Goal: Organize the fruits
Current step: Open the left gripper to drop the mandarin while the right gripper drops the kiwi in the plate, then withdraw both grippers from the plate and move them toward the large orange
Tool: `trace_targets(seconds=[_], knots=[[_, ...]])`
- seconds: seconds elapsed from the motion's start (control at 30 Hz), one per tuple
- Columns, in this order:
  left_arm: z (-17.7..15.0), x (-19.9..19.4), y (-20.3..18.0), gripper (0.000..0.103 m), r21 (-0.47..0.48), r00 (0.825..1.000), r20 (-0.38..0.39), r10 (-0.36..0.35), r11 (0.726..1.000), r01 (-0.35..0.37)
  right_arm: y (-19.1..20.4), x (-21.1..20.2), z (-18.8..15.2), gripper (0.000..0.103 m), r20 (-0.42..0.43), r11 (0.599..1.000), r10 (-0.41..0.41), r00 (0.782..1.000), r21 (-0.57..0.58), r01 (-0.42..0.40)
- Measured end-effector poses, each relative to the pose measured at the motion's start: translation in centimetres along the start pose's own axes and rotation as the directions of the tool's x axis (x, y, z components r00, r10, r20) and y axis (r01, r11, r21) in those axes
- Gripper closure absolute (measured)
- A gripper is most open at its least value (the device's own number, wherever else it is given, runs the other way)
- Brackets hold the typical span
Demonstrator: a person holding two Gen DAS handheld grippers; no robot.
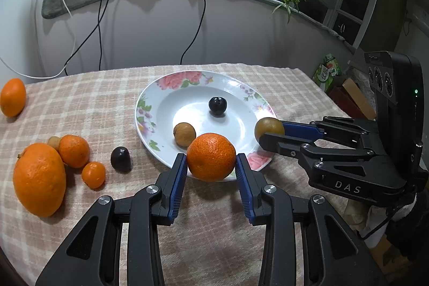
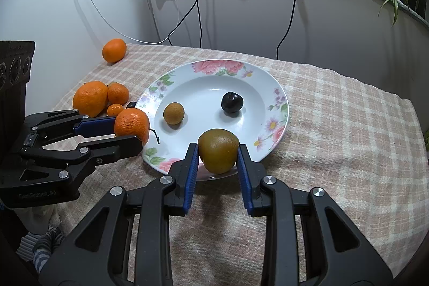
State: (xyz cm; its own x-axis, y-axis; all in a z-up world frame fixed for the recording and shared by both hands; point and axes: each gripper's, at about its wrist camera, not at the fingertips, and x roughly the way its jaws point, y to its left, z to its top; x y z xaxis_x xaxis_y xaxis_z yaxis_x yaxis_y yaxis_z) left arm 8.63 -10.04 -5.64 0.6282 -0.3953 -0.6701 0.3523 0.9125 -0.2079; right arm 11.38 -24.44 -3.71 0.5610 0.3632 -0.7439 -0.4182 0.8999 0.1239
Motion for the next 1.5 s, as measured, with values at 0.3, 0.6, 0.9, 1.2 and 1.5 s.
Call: trace_targets(seconds=[0.3,0.6,0.9,1.2,1.5], knots=[[0.2,-0.2,0.0,0.048,0.006,1.0,0.011,0.004,1.0,-0.005,0.1,-0.3,0.0,0.048,0.016,1.0,-0.013,1.0,-0.003,0.013],[0.0,-0.3,0.2,0.044,-0.003,1.0,0.007,0.011,1.0,-0.011,0.2,-0.7,0.2,0.03,0.03,1.0,-0.025,0.999,-0.008,0.026],[-0.2,-0.4,0.4,0.023,-0.014,0.999,-0.007,0.038,0.999,-0.038,0.2,-1.1,0.3,0.017,0.037,1.0,-0.028,0.999,0.005,0.028],[-0.7,-1.8,1.4,0.023,-0.034,0.998,0.011,0.066,0.997,-0.066,0.7,-1.3,0.9,0.017,0.041,1.0,-0.008,0.999,0.015,0.008],[-1.3,-4.7,4.3,0.023,-0.074,0.99,0.052,0.134,0.989,-0.13,2.4,-1.1,2.4,0.017,0.051,0.999,0.042,0.998,-0.011,-0.041]])
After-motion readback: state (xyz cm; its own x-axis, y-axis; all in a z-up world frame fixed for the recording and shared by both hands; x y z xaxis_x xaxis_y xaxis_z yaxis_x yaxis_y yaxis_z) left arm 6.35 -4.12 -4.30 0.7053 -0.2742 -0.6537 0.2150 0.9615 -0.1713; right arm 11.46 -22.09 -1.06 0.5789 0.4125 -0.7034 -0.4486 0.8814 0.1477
